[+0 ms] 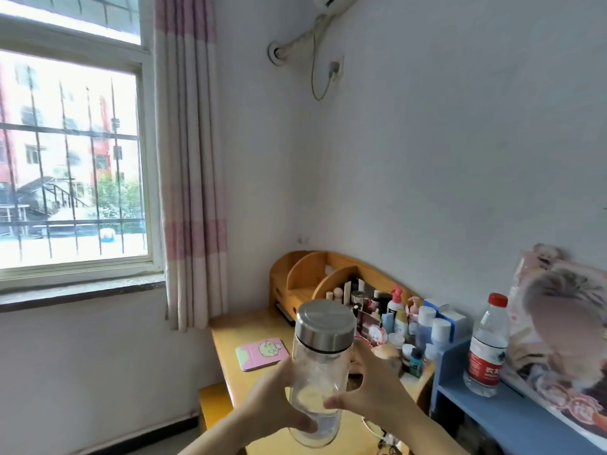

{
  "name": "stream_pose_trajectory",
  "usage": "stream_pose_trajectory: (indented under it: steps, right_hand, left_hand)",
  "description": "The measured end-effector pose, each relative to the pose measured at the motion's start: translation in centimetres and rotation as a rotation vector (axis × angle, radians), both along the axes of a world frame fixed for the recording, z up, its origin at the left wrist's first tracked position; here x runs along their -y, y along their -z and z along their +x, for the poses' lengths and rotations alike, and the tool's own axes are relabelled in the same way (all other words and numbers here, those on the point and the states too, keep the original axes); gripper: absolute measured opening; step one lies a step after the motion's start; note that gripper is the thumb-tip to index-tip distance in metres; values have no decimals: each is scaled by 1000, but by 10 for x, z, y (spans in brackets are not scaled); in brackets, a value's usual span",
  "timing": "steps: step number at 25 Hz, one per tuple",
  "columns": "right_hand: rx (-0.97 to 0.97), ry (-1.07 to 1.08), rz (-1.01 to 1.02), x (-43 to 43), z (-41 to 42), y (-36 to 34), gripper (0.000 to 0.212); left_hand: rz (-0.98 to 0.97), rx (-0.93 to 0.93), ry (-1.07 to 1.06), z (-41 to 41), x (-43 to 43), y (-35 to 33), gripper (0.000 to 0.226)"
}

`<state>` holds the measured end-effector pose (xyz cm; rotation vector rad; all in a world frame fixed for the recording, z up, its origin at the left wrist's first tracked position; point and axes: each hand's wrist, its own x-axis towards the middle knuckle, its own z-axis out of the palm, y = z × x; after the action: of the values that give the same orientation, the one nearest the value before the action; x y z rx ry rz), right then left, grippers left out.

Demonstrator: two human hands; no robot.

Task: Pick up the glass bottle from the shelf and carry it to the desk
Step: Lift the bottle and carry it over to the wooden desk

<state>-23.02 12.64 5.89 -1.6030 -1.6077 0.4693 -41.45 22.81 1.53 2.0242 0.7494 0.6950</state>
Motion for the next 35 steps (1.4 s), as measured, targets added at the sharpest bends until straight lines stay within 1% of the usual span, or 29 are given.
stream_pose_trajectory:
  steps: [5, 10, 14, 18, 22, 27, 31, 33, 35]
  right_hand:
    - [-20, 57, 19, -36, -30, 8, 79]
    - [-28, 96, -3, -67, -34, 18, 86]
    - [-26, 106, -29, -98, -20, 22, 90]
    - [-39, 110, -33, -134, 3, 24, 88]
    - [-26, 112, -44, -181, 33, 24, 95]
    - [-36, 110, -65, -228, 56, 28, 86]
    - [-70, 106, -113, -253, 65, 49, 95]
    - [-94, 117, -139, -264, 66, 60, 97]
    - [-131, 129, -161, -272, 66, 71, 95]
  left_hand:
    - [-10, -2, 45, -24, -43, 2, 95]
    - [-47, 11, 75, -23, -80, 17, 92]
    - [-53, 11, 90, -6, -116, 29, 91]
    - [-54, 24, 88, 20, -155, 34, 90]
    - [-43, 30, 97, 50, -204, 36, 91]
    - [-25, 21, 52, 73, -253, 49, 87]
    - [-31, 16, 77, 81, -273, 64, 90]
    - [13, 25, 111, 82, -282, 79, 88]
    - [79, 1, 91, 90, -290, 91, 80]
